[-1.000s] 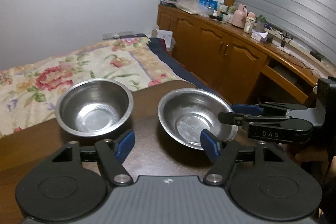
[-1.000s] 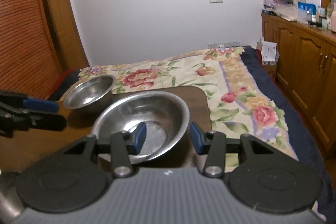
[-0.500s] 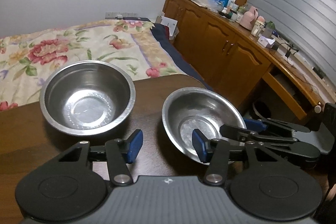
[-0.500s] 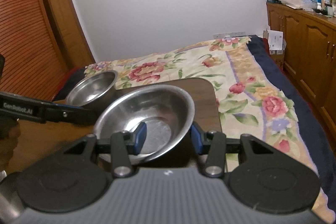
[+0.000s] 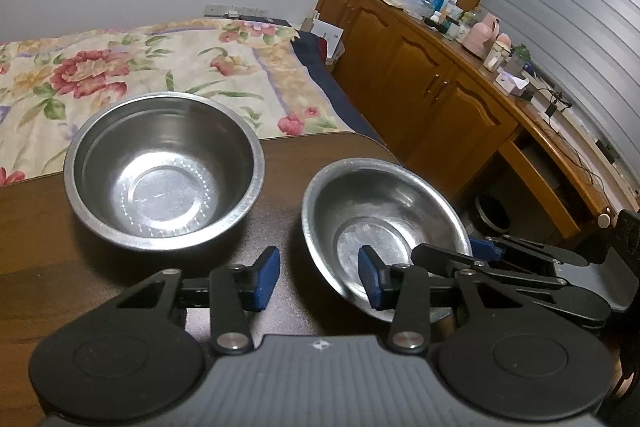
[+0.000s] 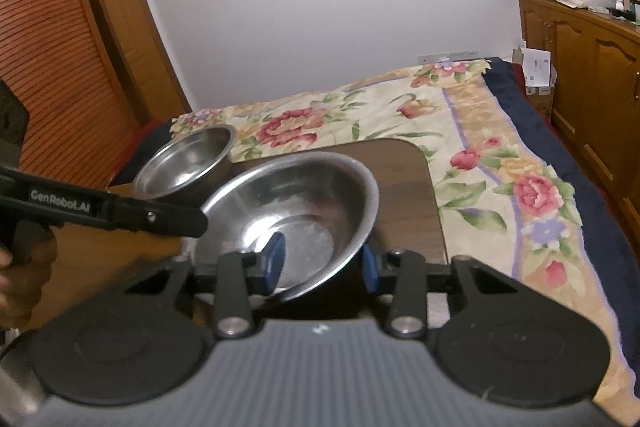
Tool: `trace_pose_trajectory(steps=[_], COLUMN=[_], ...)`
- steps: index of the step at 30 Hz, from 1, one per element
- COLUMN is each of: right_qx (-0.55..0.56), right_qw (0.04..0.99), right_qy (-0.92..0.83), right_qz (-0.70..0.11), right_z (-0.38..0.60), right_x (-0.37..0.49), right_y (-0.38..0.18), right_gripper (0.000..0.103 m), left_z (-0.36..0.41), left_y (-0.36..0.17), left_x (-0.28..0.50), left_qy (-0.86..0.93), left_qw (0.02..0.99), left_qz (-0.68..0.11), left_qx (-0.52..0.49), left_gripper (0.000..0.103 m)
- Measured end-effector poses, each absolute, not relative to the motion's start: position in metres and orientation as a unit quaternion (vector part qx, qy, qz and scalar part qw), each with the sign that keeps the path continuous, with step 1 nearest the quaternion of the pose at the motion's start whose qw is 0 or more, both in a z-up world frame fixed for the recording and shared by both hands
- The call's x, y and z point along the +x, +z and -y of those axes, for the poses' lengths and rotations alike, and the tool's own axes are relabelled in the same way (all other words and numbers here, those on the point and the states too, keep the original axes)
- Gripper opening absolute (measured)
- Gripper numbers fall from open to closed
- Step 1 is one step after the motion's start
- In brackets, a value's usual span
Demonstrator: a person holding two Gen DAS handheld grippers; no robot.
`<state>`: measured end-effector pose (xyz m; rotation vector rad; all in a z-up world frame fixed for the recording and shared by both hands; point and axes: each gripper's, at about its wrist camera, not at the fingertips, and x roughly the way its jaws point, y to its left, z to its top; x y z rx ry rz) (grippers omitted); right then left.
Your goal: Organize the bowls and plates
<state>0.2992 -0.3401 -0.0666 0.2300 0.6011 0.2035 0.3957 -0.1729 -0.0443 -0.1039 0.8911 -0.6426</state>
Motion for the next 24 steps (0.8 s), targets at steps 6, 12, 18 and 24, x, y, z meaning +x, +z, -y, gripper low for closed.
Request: trace_pose_trajectory(steps=[6,12,18,24], right_qx=[0.123,0.135,0.141,0.136], right_qw=[0.939,0.935,0.936,0.941], right_qy=[0.112,0.117,0.120,0.122], right_qz=[-0.301,-0.305,-0.300,-0.284], right_z=[0.340,0.344,0.343,0.342], right_x=[0.303,0.303,0.295,0.284], right_y=[-0.068,-0.069,-0.061,-0.041], right_gripper=[0.028,0.021,0.021,0.021], left_z=[0.172,0.167,0.163,0.157], left_y=[-0.047,-0.043,-0.031,-0.011], left_x=[0.398,0.394,0.382,0.369], left_qy=[-0.297,-0.299,-0.309,-0.321], left_qw=[0.847,0.848,0.852,0.858], left_qz=[-0.438,-0.436,-0.419,-0.398], left_qx=[-0.052,-0.043,-0.042,-0.047], left_gripper=[0.024,0.016,0.016,0.016])
